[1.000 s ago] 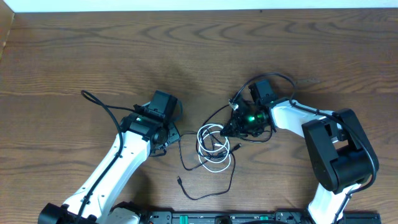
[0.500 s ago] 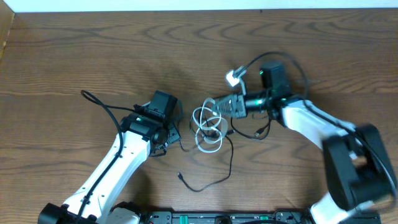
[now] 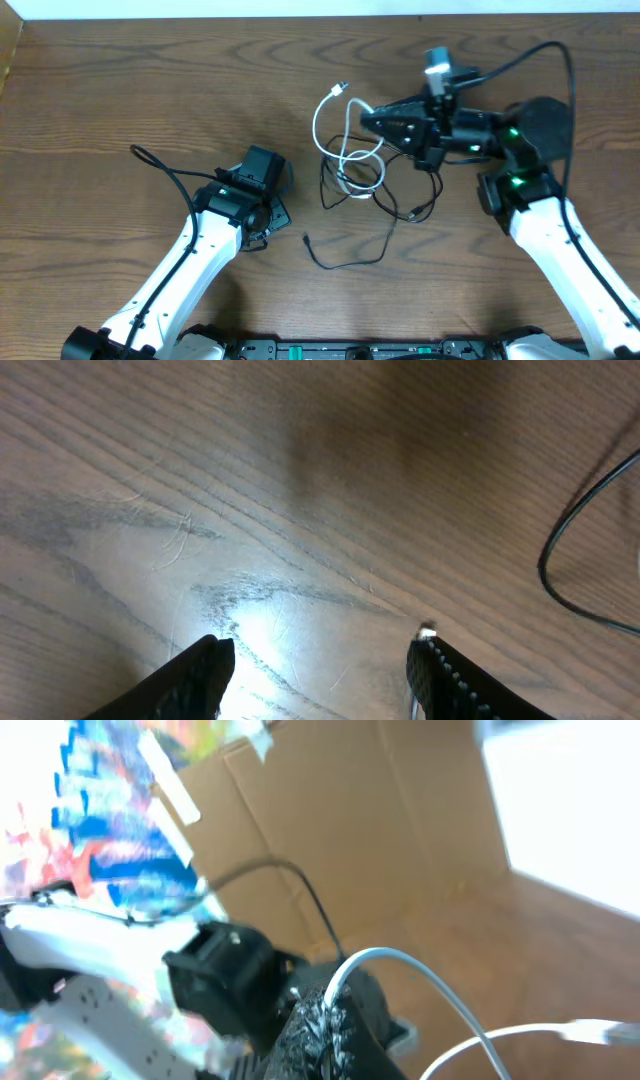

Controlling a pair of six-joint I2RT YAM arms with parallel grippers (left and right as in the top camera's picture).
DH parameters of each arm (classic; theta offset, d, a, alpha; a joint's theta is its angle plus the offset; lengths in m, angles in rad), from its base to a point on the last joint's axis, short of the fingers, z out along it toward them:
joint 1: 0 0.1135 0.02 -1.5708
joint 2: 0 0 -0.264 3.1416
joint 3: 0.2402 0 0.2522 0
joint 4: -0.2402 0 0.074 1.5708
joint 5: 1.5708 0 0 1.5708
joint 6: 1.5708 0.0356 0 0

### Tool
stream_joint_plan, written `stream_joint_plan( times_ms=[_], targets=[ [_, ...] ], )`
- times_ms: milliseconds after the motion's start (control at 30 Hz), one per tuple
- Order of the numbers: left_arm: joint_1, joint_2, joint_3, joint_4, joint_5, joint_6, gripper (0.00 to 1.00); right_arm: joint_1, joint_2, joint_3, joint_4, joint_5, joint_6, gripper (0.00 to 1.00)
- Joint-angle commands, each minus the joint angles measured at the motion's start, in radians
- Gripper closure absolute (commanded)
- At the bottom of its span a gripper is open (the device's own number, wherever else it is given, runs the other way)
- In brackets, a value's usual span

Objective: Untangle cables
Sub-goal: 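Pull the grasped white cable up and rightward with the right gripper, then move the left gripper onto the black cables and grasp them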

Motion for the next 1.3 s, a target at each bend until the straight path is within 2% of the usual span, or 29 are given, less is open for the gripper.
stream_joint_plan(
  times_ms=[0, 233, 367, 467, 500, 633, 733, 1000, 1267],
  targets=[
    [0.0, 0.004, 0.023, -0.005, -0.005, -0.009, 0.39, -0.029, -0.053, 0.003, 0.029, 0.121, 0.056, 0.99],
    [0.0, 0.004, 0.023, -0.005, -0.005, -0.009, 0.39, -0.049, -0.08, 0.003, 0.029, 0.308, 0.056, 0.99],
    [0.0, 0.004, 0.023, 0.003, 0.026, -0.008, 0.39, -0.049, -0.08, 0.003, -0.044, 0.492, 0.011, 0.99],
    [0.0, 0.004, 0.023, 0.014, 0.048, -0.005, 0.4, -0.049, -0.08, 0.003, -0.208, 0.681, -0.04, 0.99],
    [-0.001, 0.004, 0.023, 0.021, 0.058, 0.006, 0.4, -0.049, -0.08, 0.003, -0.327, 0.793, -0.079, 0.99],
    [-0.001, 0.004, 0.023, 0.082, 0.17, 0.108, 0.4, -0.049, -0.079, 0.003, -0.573, 0.973, -0.206, 0.99],
    [-0.001, 0.004, 0.023, 0.155, 0.28, 0.174, 0.4, -0.056, -0.079, 0.003, -0.682, 1.063, -0.26, 0.99],
    [-0.003, 0.006, 0.023, 0.348, 0.531, 0.299, 0.4, -0.117, -0.097, 0.003, -0.768, 1.11, -0.267, 0.99],
    [-0.047, 0.007, 0.023, 0.397, 0.572, 0.323, 0.4, -0.119, -0.098, 0.003, -0.843, 1.11, -0.266, 0.99]
  ],
)
